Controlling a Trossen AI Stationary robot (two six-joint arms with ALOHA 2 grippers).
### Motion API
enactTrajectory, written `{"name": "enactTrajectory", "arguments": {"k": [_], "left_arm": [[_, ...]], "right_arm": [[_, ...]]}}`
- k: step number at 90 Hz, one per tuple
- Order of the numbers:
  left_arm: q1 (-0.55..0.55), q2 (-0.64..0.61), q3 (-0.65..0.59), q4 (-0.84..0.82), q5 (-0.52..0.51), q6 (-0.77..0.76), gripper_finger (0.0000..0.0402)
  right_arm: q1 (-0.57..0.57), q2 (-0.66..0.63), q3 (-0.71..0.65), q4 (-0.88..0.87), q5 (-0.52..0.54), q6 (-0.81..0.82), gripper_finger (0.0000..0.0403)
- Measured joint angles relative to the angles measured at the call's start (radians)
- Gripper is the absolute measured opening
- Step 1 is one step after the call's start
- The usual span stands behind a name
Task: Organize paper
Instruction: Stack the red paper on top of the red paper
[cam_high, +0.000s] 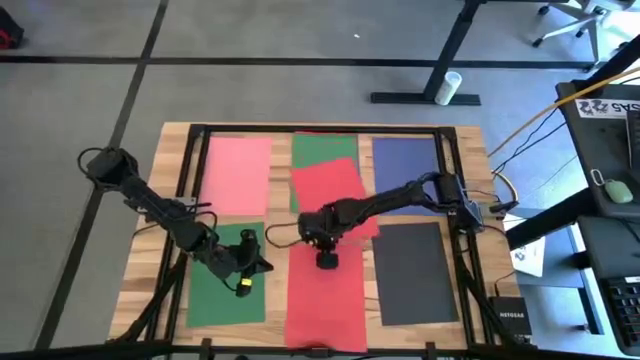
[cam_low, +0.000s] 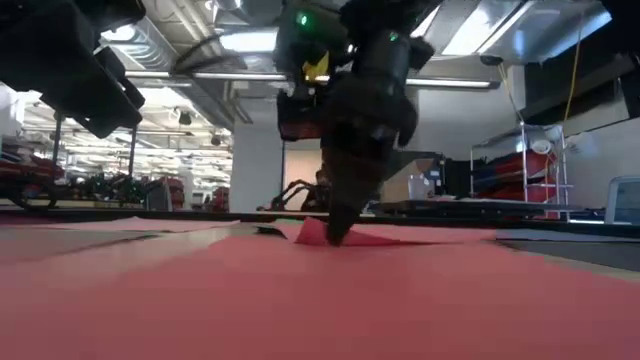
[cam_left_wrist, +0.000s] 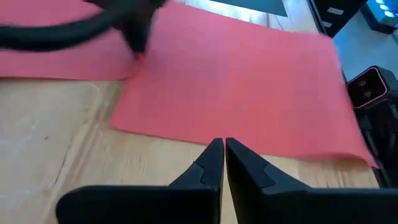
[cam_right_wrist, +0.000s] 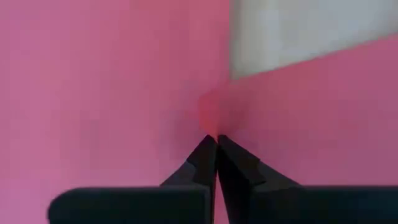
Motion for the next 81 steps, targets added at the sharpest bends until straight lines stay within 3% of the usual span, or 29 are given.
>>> {"name": "enactTrajectory", "arguments": {"k": [29,51,81], "left_arm": [[0.0,0.0,0.0,0.003,-0.001,-0.015,0.0],[0.0,0.0,0.0,0.003,-0.002,-0.022,0.0],[0.0,0.0,0.0,0.003,-0.003,-0.041,0.0]], "right_arm": [[0.035,-0.102,0.0,0.01,0.061,0.143,0.0],[0.102,-0.137,0.001,0.035,0.03,0.255,0.0],[0.221,-0.136,0.001,0.239,0.055,0.516,0.0]]}}
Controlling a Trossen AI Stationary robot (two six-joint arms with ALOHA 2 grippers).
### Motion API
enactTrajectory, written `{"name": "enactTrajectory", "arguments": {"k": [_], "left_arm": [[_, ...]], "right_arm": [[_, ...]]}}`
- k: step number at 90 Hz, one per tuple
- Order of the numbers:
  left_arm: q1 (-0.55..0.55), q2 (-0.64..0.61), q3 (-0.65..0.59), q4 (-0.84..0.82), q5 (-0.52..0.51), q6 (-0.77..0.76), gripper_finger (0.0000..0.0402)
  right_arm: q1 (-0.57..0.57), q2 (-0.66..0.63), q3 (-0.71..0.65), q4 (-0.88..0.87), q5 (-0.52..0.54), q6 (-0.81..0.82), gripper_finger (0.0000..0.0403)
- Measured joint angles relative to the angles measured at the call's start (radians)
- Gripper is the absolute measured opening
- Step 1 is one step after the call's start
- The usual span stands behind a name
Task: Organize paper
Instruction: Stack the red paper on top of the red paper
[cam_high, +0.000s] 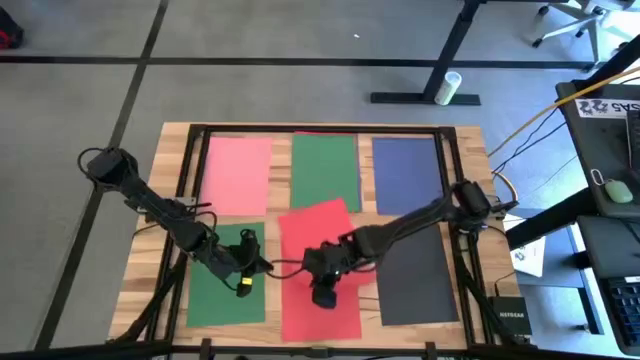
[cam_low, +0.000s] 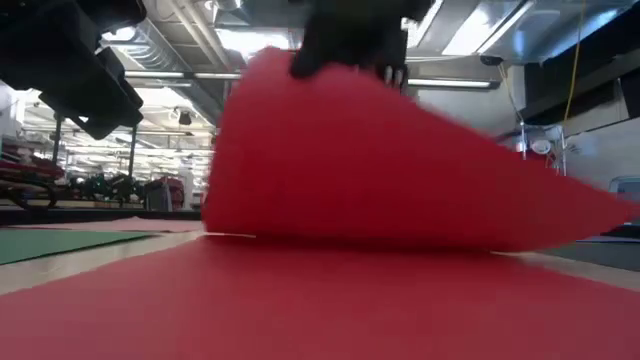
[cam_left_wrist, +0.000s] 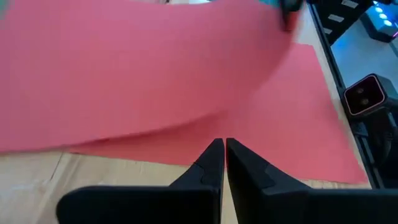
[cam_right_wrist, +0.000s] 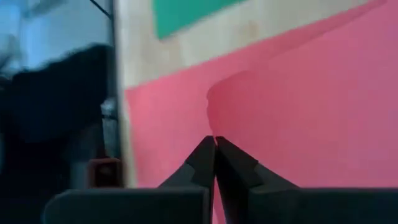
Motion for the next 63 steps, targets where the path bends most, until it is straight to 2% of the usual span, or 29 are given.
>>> {"name": "enactTrajectory", "arguments": {"k": [13,41,63], "left_arm": [[0.0,0.0,0.0,0.0,0.0,-0.011,0.0],[0.0,0.0,0.0,-0.003,0.0,-0.026,0.0],[0.0,0.0,0.0,-0.004,0.0,-0.026,0.0]], "right_arm": [[0.037,0.0,0.0,0.002,0.075,0.109,0.0],[0.108,0.001,0.0,0.107,0.159,0.281,0.0],[0.14,0.002,0.0,0.151,0.205,0.31,0.0001]]}}
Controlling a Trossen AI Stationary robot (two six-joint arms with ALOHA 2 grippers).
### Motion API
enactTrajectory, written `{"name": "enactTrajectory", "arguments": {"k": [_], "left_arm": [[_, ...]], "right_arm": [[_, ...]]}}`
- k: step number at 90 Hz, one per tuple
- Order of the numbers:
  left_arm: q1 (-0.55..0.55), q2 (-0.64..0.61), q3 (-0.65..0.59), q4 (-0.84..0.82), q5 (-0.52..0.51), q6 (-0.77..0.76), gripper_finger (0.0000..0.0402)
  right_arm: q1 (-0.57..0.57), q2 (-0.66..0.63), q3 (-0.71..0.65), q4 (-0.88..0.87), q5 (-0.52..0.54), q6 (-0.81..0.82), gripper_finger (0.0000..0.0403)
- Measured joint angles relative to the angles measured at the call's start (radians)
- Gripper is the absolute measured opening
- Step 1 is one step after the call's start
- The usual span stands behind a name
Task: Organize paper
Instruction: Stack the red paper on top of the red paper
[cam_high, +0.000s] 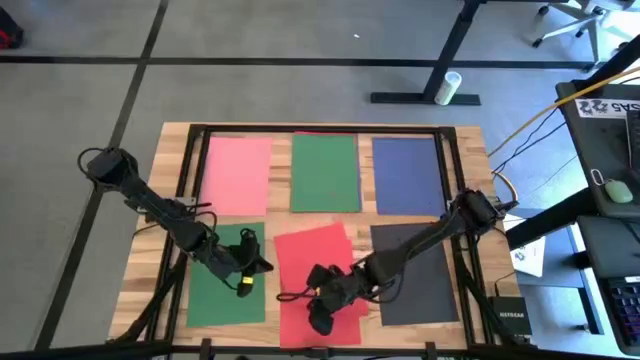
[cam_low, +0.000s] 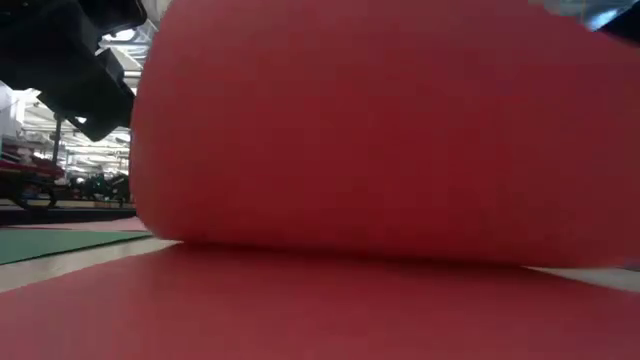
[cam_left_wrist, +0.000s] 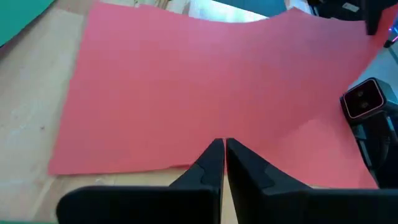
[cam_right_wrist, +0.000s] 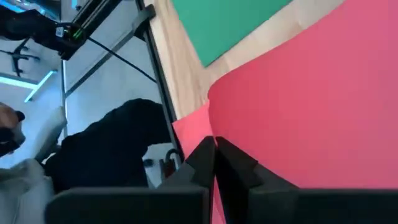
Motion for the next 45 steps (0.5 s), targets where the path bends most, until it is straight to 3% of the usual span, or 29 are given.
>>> {"name": "enactTrajectory", "arguments": {"k": [17,45], "left_arm": [[0.0,0.0,0.0,-0.001,0.0,0.0,0.0],[0.0,0.0,0.0,0.0,0.007,-0.001,0.0]], "right_arm": [[0.004,0.0,0.0,0.044,-0.008,-0.028,0.0032],[0.004,0.0,0.0,0.051,-0.051,-0.044,0.0158]]}}
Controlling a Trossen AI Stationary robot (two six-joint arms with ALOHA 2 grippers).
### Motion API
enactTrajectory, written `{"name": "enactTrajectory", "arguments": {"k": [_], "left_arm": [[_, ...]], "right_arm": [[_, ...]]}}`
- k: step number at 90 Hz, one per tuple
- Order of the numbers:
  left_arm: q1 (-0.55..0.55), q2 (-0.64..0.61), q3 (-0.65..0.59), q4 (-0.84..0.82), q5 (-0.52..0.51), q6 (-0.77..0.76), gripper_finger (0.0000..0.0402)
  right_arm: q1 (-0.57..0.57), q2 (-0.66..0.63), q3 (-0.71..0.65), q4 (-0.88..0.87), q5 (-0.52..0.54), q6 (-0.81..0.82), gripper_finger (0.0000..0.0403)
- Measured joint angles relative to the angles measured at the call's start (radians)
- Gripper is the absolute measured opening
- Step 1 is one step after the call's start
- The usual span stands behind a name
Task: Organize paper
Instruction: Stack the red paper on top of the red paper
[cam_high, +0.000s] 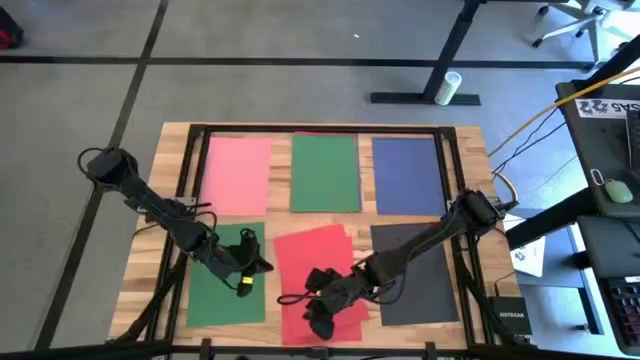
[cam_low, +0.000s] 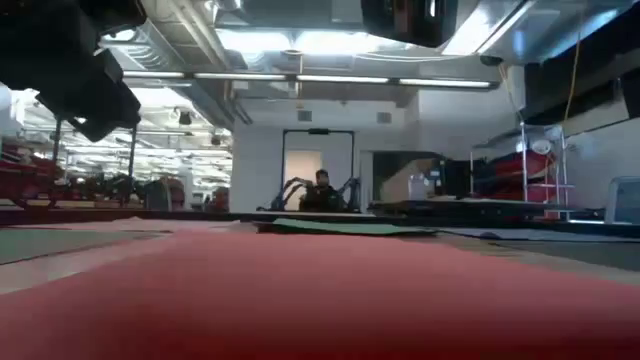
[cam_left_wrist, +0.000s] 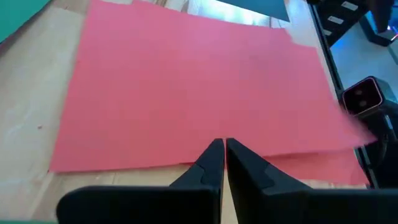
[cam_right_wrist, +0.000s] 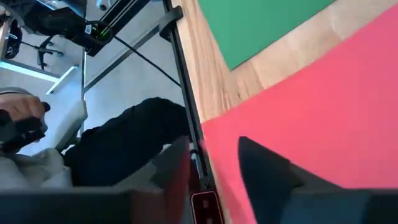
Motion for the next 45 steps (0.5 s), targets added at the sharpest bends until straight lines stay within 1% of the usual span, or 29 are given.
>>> {"name": "enactTrajectory", "arguments": {"k": [8,14,21,31,34,37,45], "left_arm": [[0.0,0.0,0.0,0.0,0.0,0.0,0.0],[0.0,0.0,0.0,0.0,0.0,-0.001,0.0],[0.0,0.0,0.0,0.0,0.0,-0.002,0.0],[0.0,0.0,0.0,0.0,0.0,-0.003,0.0],[0.0,0.0,0.0,0.0,0.0,-0.005,0.0],[0.0,0.0,0.0,0.0,0.0,-0.006,0.0],[0.0,0.0,0.0,0.0,0.0,-0.01,0.0]], "right_arm": [[-0.001,0.0,0.0,-0.005,-0.002,-0.049,0.017],[-0.008,0.0,0.0,-0.055,0.025,-0.131,0.0159],[-0.03,0.0,0.0,-0.161,0.068,-0.221,0.0122],[-0.092,0.0,0.0,-0.342,0.146,-0.355,0.0037],[-0.114,0.0,0.0,-0.384,0.173,-0.388,0.0019],[-0.135,0.0,0.0,-0.415,0.193,-0.421,0.0012],[-0.198,0.0,0.0,-0.461,0.202,-0.525,0.0012]]}}
